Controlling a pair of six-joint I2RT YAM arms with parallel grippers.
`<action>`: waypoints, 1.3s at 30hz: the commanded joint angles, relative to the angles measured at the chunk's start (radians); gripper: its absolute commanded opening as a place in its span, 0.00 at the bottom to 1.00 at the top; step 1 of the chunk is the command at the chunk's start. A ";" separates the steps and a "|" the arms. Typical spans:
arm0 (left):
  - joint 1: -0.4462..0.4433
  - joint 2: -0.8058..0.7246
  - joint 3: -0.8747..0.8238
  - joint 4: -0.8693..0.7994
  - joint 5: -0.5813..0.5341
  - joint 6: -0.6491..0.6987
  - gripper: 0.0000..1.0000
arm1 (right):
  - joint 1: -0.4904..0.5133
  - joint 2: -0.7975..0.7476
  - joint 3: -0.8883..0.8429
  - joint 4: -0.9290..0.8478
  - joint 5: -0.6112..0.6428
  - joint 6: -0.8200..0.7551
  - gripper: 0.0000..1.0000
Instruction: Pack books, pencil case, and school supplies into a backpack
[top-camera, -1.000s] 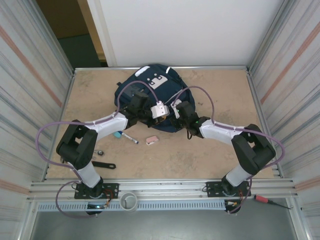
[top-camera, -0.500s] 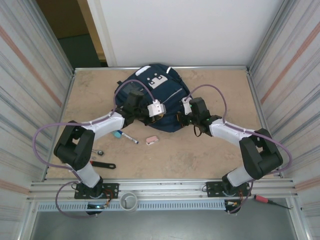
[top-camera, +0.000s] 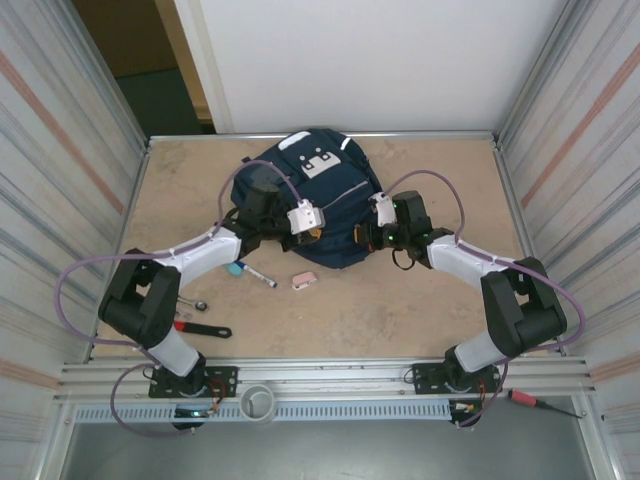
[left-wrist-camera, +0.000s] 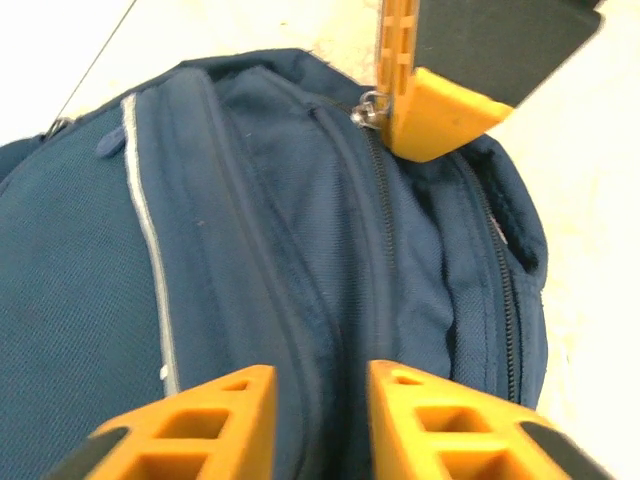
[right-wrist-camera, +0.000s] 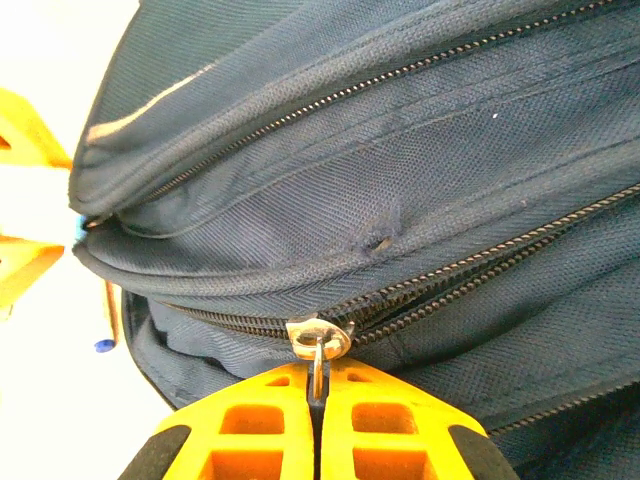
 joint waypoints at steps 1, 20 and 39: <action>-0.048 -0.034 0.013 -0.031 -0.038 0.025 0.44 | -0.005 -0.049 0.004 -0.023 -0.068 0.028 0.00; -0.068 0.083 0.156 -0.184 -0.049 0.076 0.00 | -0.042 -0.101 -0.030 -0.135 0.001 -0.016 0.00; 0.023 -0.022 0.038 -0.044 -0.086 0.031 0.30 | -0.049 -0.095 0.055 -0.224 0.091 0.030 0.00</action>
